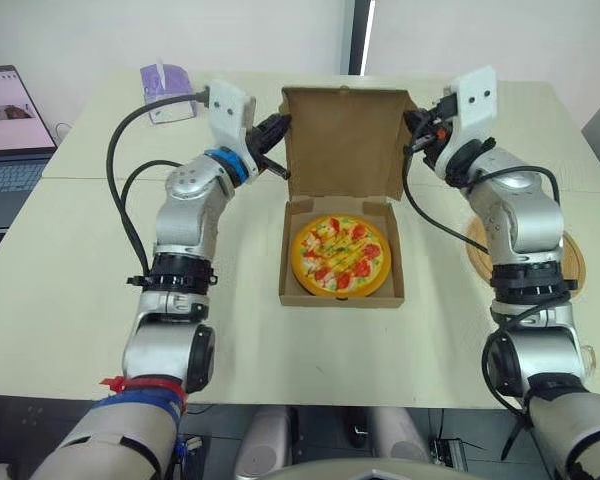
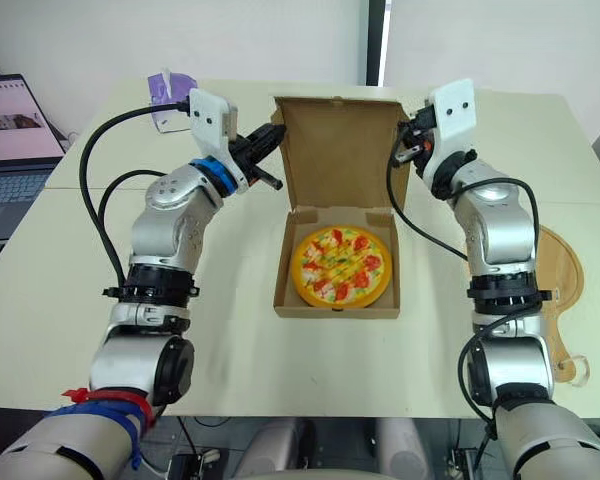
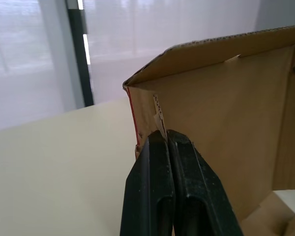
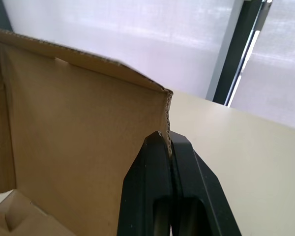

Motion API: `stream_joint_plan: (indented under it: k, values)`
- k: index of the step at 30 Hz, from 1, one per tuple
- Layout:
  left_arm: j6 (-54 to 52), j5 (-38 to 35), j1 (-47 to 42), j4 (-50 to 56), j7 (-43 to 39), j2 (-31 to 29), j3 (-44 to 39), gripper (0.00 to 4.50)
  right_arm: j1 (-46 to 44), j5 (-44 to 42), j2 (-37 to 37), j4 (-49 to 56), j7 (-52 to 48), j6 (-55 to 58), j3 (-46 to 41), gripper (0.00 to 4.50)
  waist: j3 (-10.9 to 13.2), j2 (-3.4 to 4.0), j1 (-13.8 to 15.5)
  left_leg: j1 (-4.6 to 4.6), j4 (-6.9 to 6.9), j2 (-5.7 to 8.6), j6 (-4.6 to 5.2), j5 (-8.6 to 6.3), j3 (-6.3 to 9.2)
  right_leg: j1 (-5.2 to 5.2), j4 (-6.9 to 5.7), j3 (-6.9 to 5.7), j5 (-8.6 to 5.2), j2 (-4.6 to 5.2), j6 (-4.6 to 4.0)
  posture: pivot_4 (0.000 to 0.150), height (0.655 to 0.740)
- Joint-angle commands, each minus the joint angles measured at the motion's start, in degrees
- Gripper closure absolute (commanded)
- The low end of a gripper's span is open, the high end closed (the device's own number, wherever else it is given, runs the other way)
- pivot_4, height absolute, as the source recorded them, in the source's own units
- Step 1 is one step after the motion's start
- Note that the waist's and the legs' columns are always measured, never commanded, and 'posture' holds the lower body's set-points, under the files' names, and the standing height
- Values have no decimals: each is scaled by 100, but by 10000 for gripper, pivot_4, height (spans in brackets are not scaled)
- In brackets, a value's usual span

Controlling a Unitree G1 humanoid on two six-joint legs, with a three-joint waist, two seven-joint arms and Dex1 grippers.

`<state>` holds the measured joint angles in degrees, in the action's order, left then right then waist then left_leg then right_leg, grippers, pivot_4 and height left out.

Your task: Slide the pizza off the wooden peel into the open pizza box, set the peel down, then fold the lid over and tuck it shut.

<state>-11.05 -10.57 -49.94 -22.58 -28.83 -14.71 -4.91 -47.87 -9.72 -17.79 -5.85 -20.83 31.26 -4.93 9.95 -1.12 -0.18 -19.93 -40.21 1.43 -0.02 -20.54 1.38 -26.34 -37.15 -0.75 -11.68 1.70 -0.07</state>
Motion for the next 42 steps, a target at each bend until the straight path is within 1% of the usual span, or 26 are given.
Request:
stream_joint_plan:
  k: [1, 2, 4, 6, 8, 11, 16, 20, 23, 25, 29, 37, 39, 42]
  values:
    - [-77, 439, 59, 954, 805, 153, 179, 45000, -46, 62, 132, 514, 419, 104, -29, 44826, 0, 0, 0, 0, 0, 0, 0, 0, 0, 0, 0, 0, 0, 0, 0, 1500, 7400]
    - [-123, 546, 117, 1120, 956, 183, 229, 45000, -36, 64, 166, 563, 496, 141, -38, 44826, 0, 0, 1, 0, 0, 0, 0, 0, 0, 0, 0, 0, 0, 0, 0, 1500, 7400]
    - [-312, 945, 309, 1571, 1552, 332, 359, 45000, 14, 64, 232, 713, 632, 207, -61, 44826, -1, 1, 0, 0, 0, 0, 0, 0, -1, 0, -1, 1, 0, 0, 0, 1500, 7400]
    - [-506, 1270, 506, 1883, 1878, 437, 562, 45000, 63, 43, 266, 829, 706, 272, -67, 44826, -2, 1, 1, 0, 0, 0, 0, 0, -2, 1, 0, 1, 0, 0, 0, 1500, 7400]
    - [-619, 1439, 670, 2056, 2161, 579, 643, 45000, 114, 35, 291, 919, 771, 327, -67, 44826, -3, 2, 3, 1, 0, 0, 0, 0, -2, 2, -1, 1, 0, 0, 0, 1500, 7400]
    - [-712, 1660, 751, 2178, 2614, 734, 608, 45000, 179, 43, 304, 1009, 839, 383, -55, 44826, -3, 2, 4, 3, 0, 0, 1, 0, -3, 4, -3, 1, 1, 0, 1, 1500, 7400]
    - [-701, 1868, 726, 2109, 3010, 747, 560, 45000, 259, 77, 366, 1171, 967, 455, -11, 44826, -3, 2, 2, 3, 0, 0, 1, 0, -3, 4, -2, 0, 1, -1, 1, 1500, 7400]
    - [-863, 1863, 765, 2316, 3058, 847, 660, 45000, 354, 108, 450, 1471, 1097, 578, 62, 44826, -3, 2, 3, 2, 0, 0, 1, 0, -3, 4, -2, 0, 1, -1, 1, 1500, 7400]
    - [-906, 1918, 893, 2598, 3051, 961, 833, 45000, 562, 166, 580, 2078, 1280, 807, 218, 44826, -3, 2, 2, 1, 0, 0, 1, 0, -3, 4, 0, 0, 1, -1, 1, 1500, 7400]
    - [-914, 1930, 933, 2678, 3044, 970, 856, 45000, 608, 188, 623, 2248, 1340, 901, 249, 44826, -3, 2, 2, 1, 1, -1, 1, 0, -2, 4, 2, 0, 1, -2, 1, 1500, 7400]
    - [-1066, 1917, 1297, 3088, 2989, 934, 870, 45000, 892, 240, 837, 2807, 1503, 1135, 517, 44826, -8, 5, -8, 5, 1, -2, 1, 0, -3, 5, -2, 1, 1, -3, 1, 1500, 7400]
    - [-1181, 1914, 2216, 4171, 2668, 838, 1139, 45000, 1544, 188, 1023, 3608, 1557, 1124, 686, 44826, -12, 6, -4, 6, 1, -3, 1, 0, -2, 9, 2, 2, 1, -5, 1, 1500, 7400]
    - [-1114, 1903, 2499, 4414, 2539, 759, 1212, 45000, 1757, 143, 1052, 3757, 1507, 1055, 710, 44826, -17, 8, -12, 9, 1, -3, 1, 0, -1, 12, 3, 2, 1, -6, 1, 1500, 7400]
    - [-1057, 1906, 2686, 4513, 2480, 715, 1192, 45000, 1896, 95, 1091, 3817, 1456, 1084, 721, 44826, -17, 7, -11, 11, 3, -3, 2, 0, -2, 14, 1, 3, 1, -6, 1, 1500, 7400]
